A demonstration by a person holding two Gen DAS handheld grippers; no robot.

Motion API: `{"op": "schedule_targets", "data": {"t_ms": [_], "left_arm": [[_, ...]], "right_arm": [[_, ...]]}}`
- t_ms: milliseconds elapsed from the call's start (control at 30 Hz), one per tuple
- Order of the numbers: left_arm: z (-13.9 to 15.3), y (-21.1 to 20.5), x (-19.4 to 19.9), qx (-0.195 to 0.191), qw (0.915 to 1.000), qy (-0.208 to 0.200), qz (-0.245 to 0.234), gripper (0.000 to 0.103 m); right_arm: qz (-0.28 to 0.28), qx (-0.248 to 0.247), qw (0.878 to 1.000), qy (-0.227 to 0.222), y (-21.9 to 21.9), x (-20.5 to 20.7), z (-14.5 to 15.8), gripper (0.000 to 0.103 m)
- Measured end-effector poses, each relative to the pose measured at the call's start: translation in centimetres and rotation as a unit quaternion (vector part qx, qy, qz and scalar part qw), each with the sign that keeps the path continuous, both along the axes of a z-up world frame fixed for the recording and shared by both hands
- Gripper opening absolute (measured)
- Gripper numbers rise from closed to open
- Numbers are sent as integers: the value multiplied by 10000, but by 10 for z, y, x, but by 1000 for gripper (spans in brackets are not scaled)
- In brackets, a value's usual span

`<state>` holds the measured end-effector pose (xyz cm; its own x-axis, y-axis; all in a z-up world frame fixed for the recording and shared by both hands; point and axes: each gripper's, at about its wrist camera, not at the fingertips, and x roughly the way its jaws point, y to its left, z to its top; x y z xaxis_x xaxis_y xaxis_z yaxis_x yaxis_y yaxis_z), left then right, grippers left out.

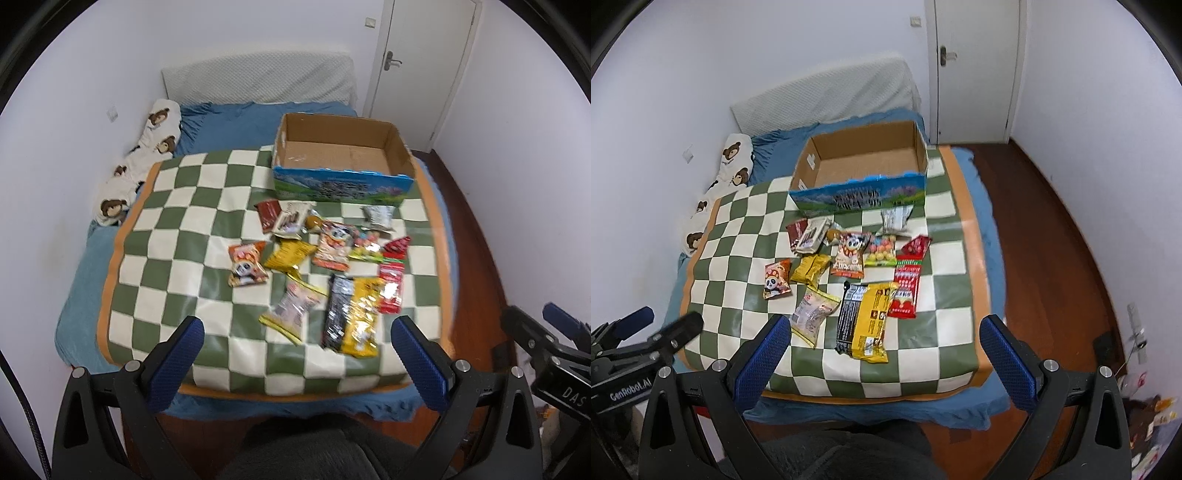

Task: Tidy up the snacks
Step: 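Grasp the clear bread bag with the left tool while the right grasps the black-yellow bag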

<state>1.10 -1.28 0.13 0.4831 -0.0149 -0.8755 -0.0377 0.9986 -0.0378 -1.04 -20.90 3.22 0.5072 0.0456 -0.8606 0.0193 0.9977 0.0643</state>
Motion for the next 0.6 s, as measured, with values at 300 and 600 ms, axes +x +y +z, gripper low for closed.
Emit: {"op": "schedule_targets", "data": {"t_ms": [300, 600], "left_arm": [[-128, 14, 83, 974, 9910, 708, -579, 103], [-270, -8, 136, 1018, 9663, 1875, -1442, 102]], "right_arm": [[-307, 367, 9918, 1185, -6, 73, -162, 103], [-459, 580, 9780, 1950, 4, 100, -288, 103]]}}
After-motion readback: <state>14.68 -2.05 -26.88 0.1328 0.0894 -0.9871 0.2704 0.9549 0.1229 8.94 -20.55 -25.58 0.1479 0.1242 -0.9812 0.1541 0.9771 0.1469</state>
